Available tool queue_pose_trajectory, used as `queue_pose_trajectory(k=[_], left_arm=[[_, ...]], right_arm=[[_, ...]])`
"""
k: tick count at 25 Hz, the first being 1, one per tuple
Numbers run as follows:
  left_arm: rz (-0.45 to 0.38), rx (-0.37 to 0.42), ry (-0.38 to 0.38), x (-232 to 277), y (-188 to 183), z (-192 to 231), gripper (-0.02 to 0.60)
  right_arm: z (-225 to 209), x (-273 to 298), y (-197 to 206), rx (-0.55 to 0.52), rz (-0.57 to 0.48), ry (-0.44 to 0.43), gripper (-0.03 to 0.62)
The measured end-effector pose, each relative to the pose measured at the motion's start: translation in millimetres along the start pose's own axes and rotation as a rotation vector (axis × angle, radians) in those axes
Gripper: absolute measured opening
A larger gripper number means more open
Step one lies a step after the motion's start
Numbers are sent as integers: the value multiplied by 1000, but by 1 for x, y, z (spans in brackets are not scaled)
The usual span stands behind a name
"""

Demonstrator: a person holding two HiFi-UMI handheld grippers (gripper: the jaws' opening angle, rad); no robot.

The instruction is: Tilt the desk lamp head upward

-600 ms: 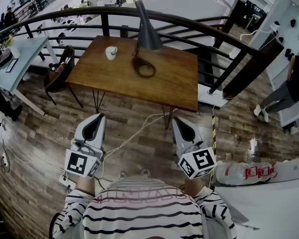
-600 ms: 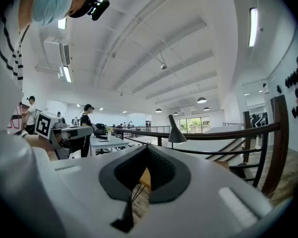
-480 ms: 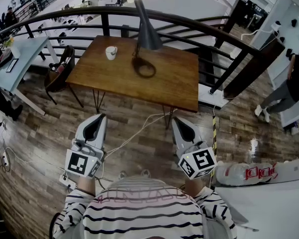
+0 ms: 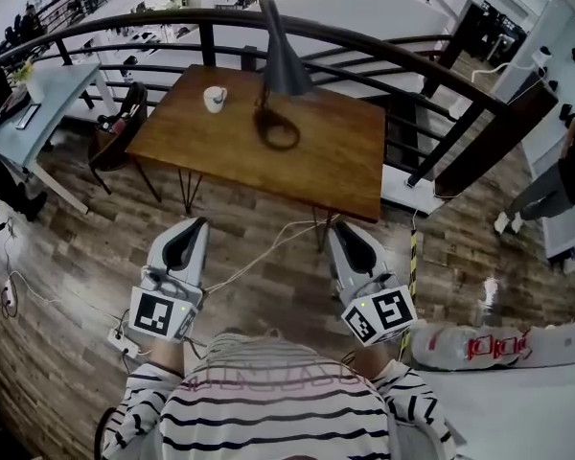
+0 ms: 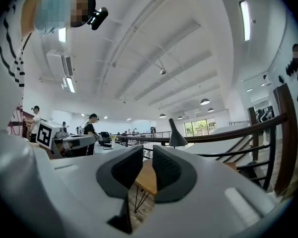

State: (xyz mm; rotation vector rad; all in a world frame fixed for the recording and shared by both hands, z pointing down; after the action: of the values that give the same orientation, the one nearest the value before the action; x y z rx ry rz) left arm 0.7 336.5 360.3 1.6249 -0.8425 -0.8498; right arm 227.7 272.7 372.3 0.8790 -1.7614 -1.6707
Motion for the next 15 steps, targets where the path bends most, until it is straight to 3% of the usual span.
queue_pose_trajectory(k=[2,4,7,15], left_arm=[[-2,-12,-8,2,4,-8,3],[-3,-28,-10,3,8,-11,60],[4,-40,-8,5,14,-9,73],[-19,-38,38,40,22,22,224]], right_arm=[[-6,-2,3,7,1,-12,51],[-11,-1,5,14,-2,-21,66],[-14,5,5,31,-6,-28,105],[-24,45,5,40,-6,-22,217]])
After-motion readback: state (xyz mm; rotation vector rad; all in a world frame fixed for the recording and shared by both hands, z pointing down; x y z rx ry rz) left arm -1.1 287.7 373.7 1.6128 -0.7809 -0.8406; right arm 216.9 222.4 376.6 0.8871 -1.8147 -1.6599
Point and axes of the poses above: the fingertips, and each gripper's own axes: x forward along the fingers, z to its left, y out of its underside, the point moved 3 cm from there along -x, backward along the fingers, and after that the axes turned 11 degrees about y, right-handed, at the moved point
